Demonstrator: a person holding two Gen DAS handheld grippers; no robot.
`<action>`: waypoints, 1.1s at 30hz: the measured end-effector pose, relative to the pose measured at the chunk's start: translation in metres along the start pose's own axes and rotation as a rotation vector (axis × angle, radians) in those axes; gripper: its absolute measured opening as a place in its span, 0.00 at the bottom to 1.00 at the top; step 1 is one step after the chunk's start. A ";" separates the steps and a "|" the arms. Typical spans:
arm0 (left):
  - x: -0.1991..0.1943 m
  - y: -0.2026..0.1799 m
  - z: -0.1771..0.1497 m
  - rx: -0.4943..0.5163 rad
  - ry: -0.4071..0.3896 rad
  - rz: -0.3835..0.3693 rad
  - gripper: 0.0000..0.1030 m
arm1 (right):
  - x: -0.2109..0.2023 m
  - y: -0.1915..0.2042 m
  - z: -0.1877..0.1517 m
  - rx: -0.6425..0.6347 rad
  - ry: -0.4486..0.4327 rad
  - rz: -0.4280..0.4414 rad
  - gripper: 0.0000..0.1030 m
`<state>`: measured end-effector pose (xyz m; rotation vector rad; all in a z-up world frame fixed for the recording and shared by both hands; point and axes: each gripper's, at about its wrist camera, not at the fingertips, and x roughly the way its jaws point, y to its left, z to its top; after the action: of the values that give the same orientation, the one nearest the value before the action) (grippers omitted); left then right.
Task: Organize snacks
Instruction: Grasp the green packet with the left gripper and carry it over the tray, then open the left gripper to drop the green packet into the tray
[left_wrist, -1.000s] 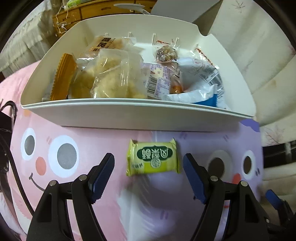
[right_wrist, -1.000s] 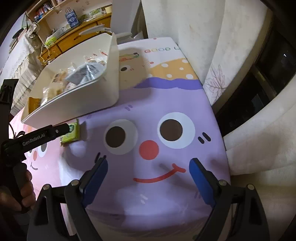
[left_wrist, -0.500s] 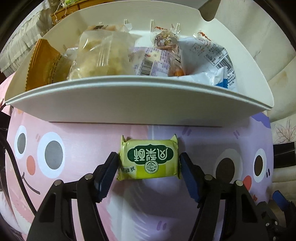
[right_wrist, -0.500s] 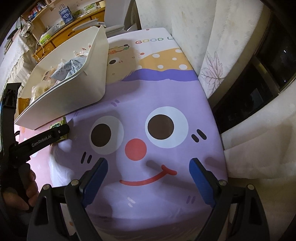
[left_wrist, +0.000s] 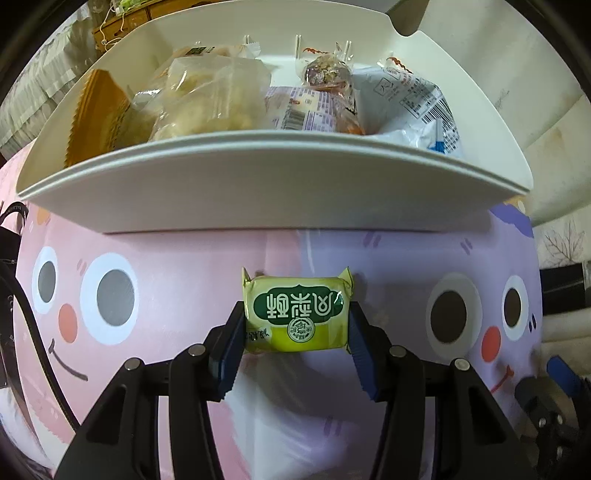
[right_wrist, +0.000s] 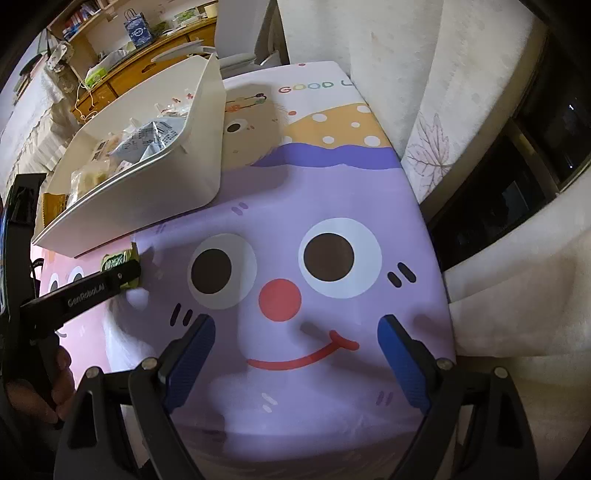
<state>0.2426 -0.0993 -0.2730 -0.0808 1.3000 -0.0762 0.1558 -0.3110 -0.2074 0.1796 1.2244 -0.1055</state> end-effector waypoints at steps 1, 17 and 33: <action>-0.002 0.001 -0.002 0.005 0.002 0.000 0.49 | 0.000 0.001 0.000 -0.002 0.000 0.002 0.88; -0.097 0.000 -0.003 0.163 -0.073 -0.012 0.49 | 0.007 0.014 0.000 0.030 0.008 0.054 0.88; -0.115 -0.019 0.083 0.240 -0.228 -0.059 0.52 | 0.015 0.028 -0.031 0.122 -0.023 0.098 0.88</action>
<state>0.2919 -0.1046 -0.1389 0.0763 1.0533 -0.2653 0.1373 -0.2776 -0.2297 0.3435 1.1852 -0.0973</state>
